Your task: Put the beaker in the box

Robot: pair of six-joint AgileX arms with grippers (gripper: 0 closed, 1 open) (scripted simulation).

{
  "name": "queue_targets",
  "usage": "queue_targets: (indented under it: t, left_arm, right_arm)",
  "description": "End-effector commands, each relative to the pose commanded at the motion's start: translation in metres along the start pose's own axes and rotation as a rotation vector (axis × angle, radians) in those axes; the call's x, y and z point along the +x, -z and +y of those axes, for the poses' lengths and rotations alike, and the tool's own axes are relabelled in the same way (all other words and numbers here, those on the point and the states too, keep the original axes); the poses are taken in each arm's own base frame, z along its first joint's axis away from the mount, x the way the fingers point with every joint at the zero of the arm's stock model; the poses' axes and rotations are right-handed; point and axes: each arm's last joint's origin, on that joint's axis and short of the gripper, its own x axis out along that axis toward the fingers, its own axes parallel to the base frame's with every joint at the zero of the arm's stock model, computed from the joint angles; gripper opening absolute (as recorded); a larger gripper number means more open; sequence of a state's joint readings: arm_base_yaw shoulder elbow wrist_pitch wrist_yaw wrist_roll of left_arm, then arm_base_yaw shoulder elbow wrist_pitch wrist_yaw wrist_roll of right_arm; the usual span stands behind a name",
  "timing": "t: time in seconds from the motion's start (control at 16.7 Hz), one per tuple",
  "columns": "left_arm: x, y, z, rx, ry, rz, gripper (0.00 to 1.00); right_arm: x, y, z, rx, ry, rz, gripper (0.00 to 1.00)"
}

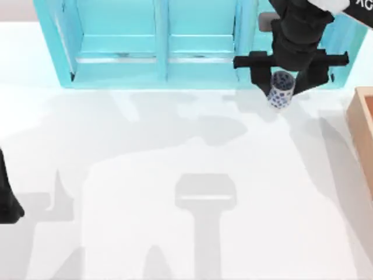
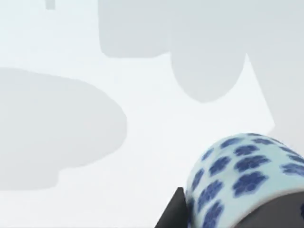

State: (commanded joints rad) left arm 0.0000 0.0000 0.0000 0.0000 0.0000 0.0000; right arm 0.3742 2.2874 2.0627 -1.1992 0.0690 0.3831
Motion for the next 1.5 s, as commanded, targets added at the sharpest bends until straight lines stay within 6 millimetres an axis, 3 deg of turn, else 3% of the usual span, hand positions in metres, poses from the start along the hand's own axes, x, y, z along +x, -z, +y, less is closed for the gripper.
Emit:
queue_targets:
  t: [0.12,0.42,0.6,0.78,0.9,1.02,1.32,1.5]
  left_arm:
    - [0.0,0.0,0.0,0.0,0.0,0.0,1.0]
    - [0.0,0.0,0.0,0.0,0.0,0.0,1.0]
    - [0.0,0.0,0.0,0.0,0.0,0.0,1.0]
    - [0.0,0.0,0.0,0.0,0.0,0.0,1.0]
    - [0.0,0.0,0.0,0.0,0.0,0.0,1.0]
    - [0.0,0.0,0.0,0.0,0.0,0.0,1.0]
    - [0.0,0.0,0.0,0.0,0.0,0.0,1.0]
    - [0.0,0.0,0.0,0.0,0.0,0.0,1.0]
  right_arm:
    - [-0.015,0.001,-0.047,0.004,0.001,0.005,0.0]
    - [-0.045,0.022,-0.138,0.012,-0.007,0.006,0.0]
    - [-0.07,0.062,-0.208,0.016,0.002,-0.005,0.0]
    - [-0.087,0.109,-0.253,0.012,0.009,-0.019,0.0]
    - [-0.093,0.13,-0.267,0.01,0.005,-0.031,0.0]
    - [-0.095,0.138,-0.272,0.008,0.0,-0.041,0.0]
    - [-0.094,0.137,-0.271,0.008,0.0,-0.038,0.0]
    - [-0.074,0.137,-0.271,0.009,-0.003,-0.029,0.0]
